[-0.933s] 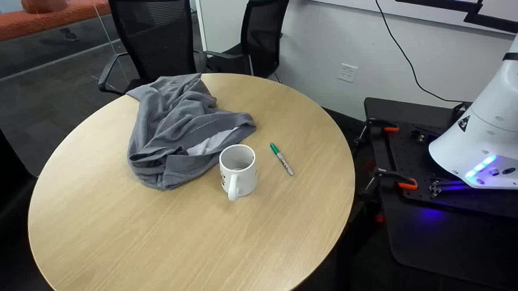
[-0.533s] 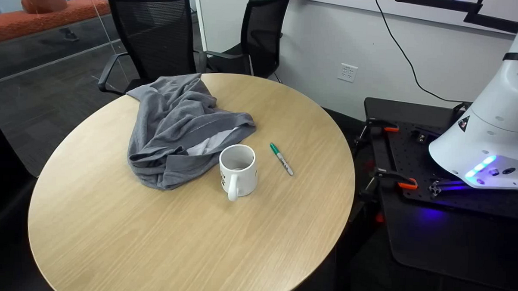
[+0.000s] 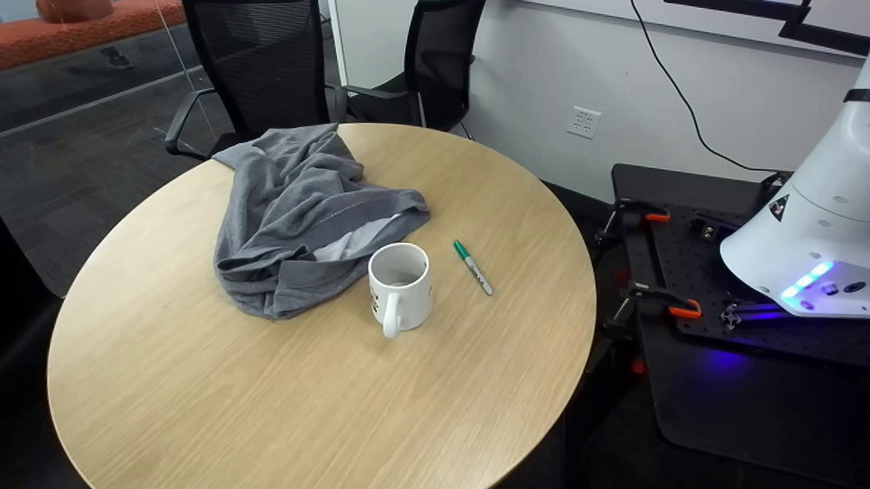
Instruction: Put the green pen inside the white mug
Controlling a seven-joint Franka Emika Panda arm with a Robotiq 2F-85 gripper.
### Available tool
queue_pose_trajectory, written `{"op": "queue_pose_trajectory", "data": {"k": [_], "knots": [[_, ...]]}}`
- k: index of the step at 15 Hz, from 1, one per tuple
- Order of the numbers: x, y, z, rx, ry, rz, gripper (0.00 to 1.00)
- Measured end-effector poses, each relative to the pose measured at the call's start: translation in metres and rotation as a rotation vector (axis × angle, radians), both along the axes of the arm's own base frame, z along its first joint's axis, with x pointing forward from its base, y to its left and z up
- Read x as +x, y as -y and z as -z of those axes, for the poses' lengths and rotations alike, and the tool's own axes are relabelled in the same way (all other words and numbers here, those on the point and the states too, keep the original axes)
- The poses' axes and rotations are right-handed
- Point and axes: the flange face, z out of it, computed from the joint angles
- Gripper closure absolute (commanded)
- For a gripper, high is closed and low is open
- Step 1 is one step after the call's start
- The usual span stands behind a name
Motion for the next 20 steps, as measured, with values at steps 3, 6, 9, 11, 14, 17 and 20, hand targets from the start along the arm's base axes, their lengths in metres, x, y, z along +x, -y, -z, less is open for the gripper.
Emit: {"op": "queue_pose_trajectory", "data": {"k": [3,6,9,11,14,17,20], "knots": [[0.013,-0.023,0.004,0.052,0.064,0.025,0.0],[0.026,-0.044,0.017,0.109,0.11,0.101,0.0],[0.039,-0.061,0.041,0.145,0.145,0.208,0.0],[0.048,-0.072,0.061,0.15,0.161,0.278,0.0],[0.061,-0.087,0.1,0.13,0.166,0.372,0.0],[0.07,-0.099,0.143,0.111,0.17,0.459,0.0],[0.075,-0.106,0.183,0.104,0.196,0.525,0.0]]}}
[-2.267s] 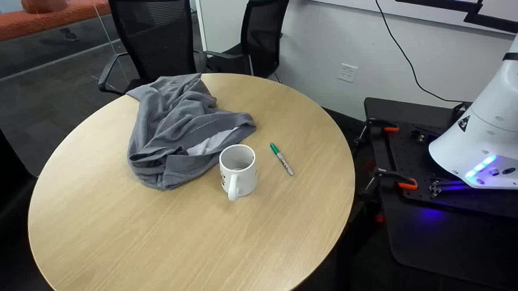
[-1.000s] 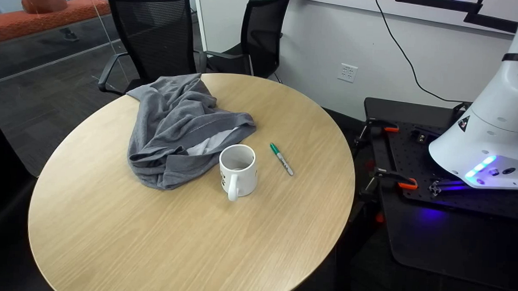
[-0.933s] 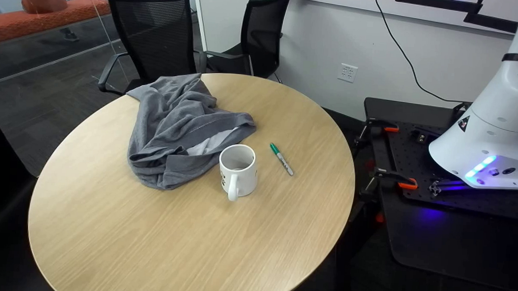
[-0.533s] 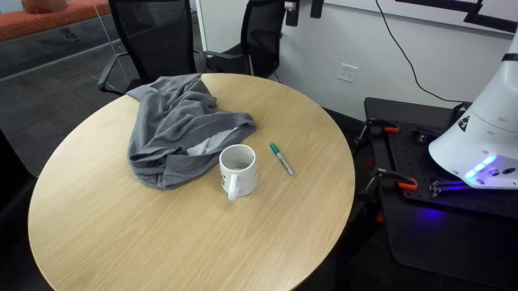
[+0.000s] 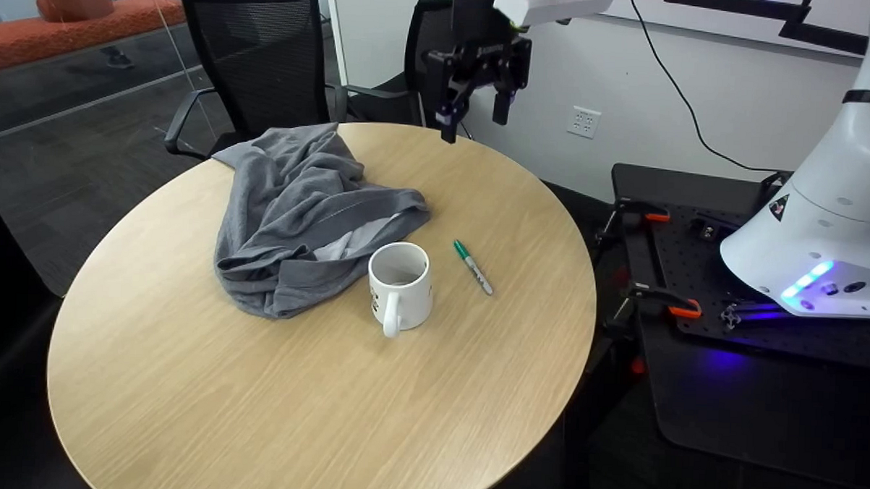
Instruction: Put the green pen inside the white mug
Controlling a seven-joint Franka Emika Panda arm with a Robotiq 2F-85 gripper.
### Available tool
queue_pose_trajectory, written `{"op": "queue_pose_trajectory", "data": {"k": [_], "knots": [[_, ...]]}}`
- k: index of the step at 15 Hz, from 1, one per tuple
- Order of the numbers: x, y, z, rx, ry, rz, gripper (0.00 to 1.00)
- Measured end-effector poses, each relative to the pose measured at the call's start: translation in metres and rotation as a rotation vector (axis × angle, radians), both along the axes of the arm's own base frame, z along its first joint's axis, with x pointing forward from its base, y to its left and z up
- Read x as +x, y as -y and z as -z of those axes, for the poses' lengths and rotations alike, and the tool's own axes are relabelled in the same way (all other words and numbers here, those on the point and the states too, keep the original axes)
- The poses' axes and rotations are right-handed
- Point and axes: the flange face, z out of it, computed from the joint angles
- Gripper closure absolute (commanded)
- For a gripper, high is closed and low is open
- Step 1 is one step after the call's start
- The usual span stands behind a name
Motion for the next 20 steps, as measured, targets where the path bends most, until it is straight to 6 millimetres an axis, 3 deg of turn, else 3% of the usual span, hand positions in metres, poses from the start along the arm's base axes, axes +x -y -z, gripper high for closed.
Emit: {"op": "queue_pose_trajectory", "data": {"k": [3,13,20], "knots": [[0.001,-0.001,0.028,-0.002,0.011,0.034,0.0],[0.001,0.003,0.036,-0.002,0.003,0.049,0.0],[-0.01,-0.005,0.076,-0.005,0.028,0.132,0.0]]}}
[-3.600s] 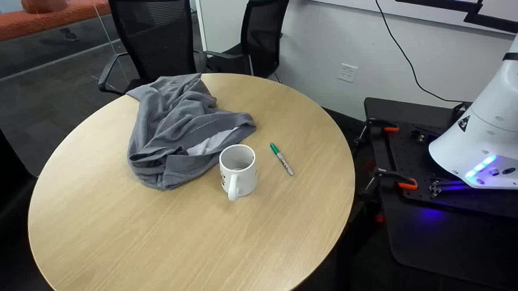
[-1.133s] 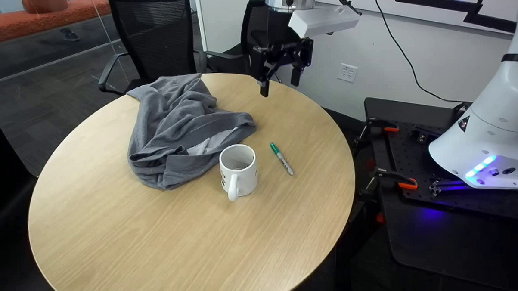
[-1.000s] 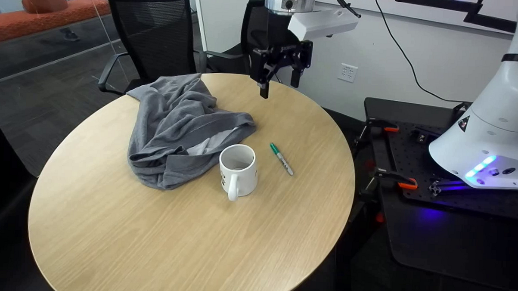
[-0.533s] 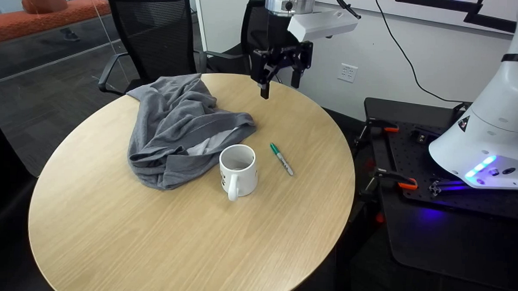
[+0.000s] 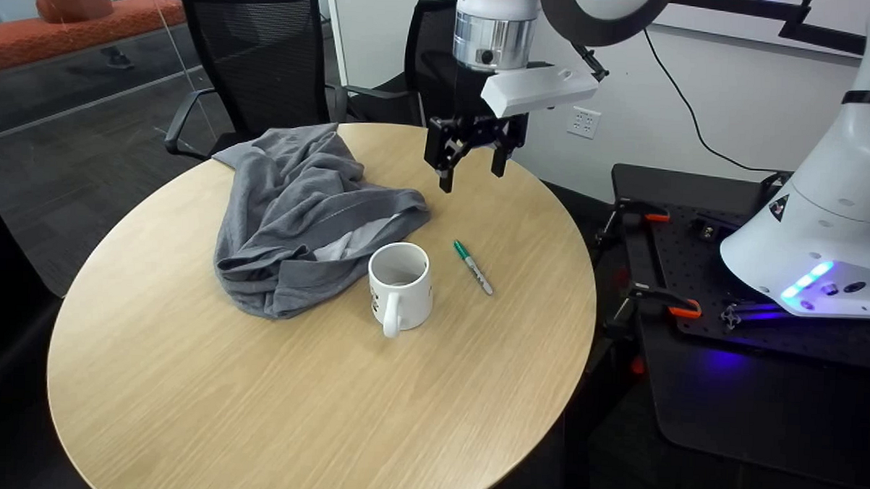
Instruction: Put the green pen inside the white mug
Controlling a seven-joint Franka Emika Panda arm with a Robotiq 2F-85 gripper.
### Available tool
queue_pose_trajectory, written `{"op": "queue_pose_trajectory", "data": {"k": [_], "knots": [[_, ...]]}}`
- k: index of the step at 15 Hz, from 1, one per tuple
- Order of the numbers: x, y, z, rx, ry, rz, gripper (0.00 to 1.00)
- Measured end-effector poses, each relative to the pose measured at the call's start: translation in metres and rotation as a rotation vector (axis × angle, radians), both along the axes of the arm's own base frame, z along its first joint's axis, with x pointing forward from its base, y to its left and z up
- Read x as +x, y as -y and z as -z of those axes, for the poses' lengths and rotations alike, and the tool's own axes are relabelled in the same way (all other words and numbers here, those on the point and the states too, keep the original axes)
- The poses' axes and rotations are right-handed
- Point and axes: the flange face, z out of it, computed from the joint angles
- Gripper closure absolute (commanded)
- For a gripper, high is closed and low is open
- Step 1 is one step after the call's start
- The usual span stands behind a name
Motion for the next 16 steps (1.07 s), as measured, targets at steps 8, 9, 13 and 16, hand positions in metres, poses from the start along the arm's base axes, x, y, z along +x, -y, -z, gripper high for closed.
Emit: {"op": "queue_pose_trajectory", "data": {"k": [8,9,13,16], "knots": [[-0.018,-0.012,0.052,-0.004,-0.004,0.063,0.0],[-0.019,-0.012,0.058,-0.005,0.0,0.071,0.0],[-0.02,-0.009,0.082,-0.004,0.009,0.096,0.0],[-0.02,-0.005,0.099,-0.005,0.014,0.122,0.0]]}}
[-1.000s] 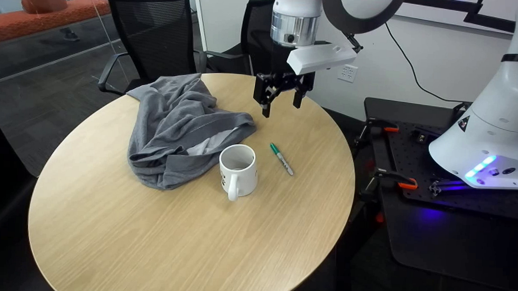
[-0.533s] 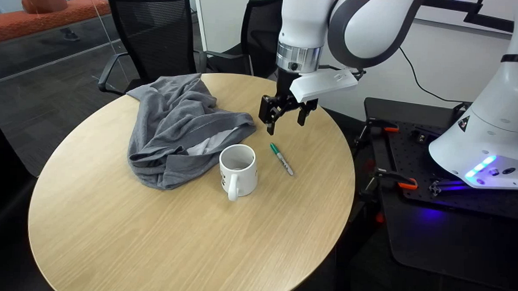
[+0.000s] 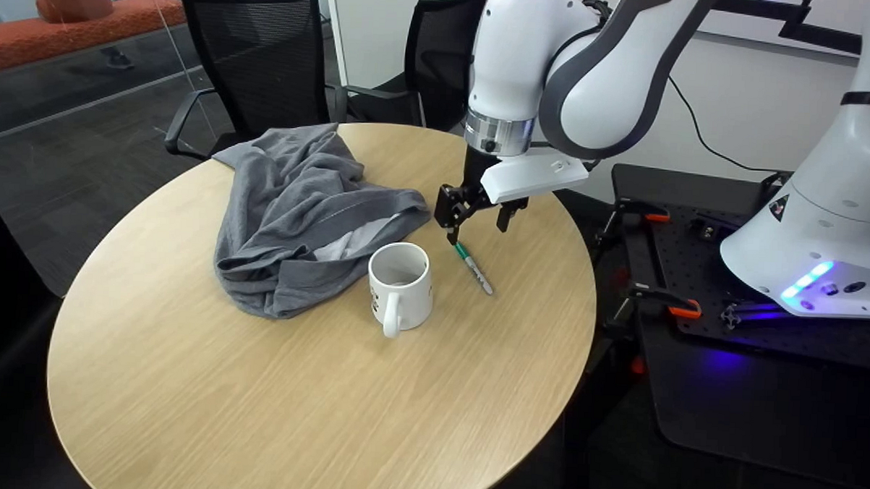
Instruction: Put the green pen inside the white mug
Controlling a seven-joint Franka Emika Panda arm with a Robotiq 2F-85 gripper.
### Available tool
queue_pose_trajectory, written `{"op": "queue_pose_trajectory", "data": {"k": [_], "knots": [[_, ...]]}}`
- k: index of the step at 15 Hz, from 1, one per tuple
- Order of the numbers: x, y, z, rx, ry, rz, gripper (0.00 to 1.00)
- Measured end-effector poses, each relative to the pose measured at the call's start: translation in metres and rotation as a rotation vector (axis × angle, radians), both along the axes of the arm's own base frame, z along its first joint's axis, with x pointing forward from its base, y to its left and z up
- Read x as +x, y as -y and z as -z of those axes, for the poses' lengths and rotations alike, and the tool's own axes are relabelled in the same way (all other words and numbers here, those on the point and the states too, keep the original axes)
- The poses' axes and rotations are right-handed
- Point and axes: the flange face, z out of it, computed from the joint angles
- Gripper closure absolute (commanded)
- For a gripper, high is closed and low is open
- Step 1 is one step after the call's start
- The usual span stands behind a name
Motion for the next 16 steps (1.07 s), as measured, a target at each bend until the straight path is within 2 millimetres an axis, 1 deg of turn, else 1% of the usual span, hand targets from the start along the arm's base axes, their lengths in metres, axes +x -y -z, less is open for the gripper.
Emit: {"op": "queue_pose_trajectory", "data": {"k": [6,12,14,15,16], "knots": [[0.01,0.005,0.029,-0.001,-0.002,0.04,0.0],[0.026,0.013,0.05,-0.013,-0.015,0.057,0.0],[0.03,0.014,0.056,-0.015,-0.018,0.06,0.1],[0.031,0.014,0.058,-0.016,-0.019,0.061,0.19],[0.032,0.014,0.06,-0.016,-0.021,0.062,0.24]]}}
